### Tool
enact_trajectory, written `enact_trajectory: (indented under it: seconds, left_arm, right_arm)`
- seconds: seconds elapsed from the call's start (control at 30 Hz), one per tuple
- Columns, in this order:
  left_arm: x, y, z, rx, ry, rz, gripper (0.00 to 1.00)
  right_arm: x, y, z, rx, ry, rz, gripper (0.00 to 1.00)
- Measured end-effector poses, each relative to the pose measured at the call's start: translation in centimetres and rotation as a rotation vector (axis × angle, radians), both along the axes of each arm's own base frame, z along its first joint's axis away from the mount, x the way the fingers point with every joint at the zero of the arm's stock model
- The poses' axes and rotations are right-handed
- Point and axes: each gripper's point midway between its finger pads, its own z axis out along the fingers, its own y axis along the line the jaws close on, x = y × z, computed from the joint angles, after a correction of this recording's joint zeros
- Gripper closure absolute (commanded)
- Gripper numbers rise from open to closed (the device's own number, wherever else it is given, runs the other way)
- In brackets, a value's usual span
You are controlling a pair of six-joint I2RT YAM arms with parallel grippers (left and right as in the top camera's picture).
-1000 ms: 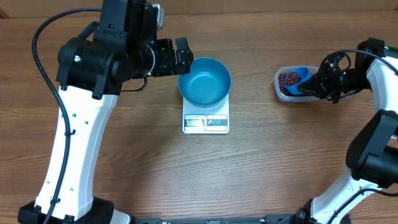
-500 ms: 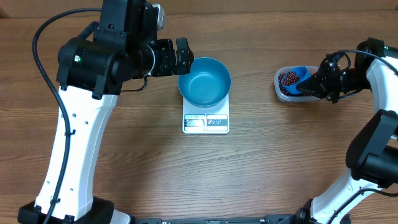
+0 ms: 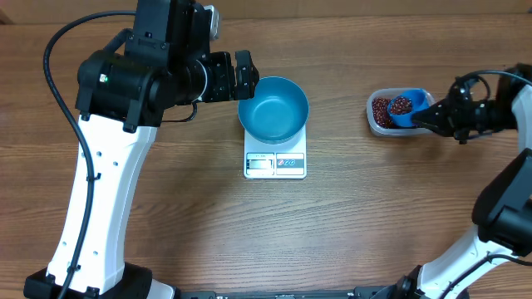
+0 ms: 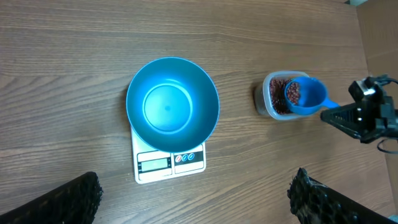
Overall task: Scoop item into bowl and weigh 150g on scale
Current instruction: 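Lift the bean-filled blue scoop up out of the container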
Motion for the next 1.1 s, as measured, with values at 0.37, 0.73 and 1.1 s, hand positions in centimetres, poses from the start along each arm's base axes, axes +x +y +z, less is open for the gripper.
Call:
enact_trajectory:
  seconds: [0.37,0.73,1.1]
  left_arm:
    - [0.0,0.0,0.0,0.000,-0.001,0.000,0.01]
    - [0.0,0.0,0.0,0.003,-0.004,-0.006,0.00]
    - [-0.3,-0.5,0.1,-0.002,-0.012,-0.059,0.01]
  right_arm:
    - [-0.6,-0.2,1.2,0.053,-0.094,0.041,0.96]
    - [-0.3,0.9,3.1,0.129,-0.249,0.099,0.96]
    - [0.1,1.2,4.0,0.164,-0.330,0.112,0.96]
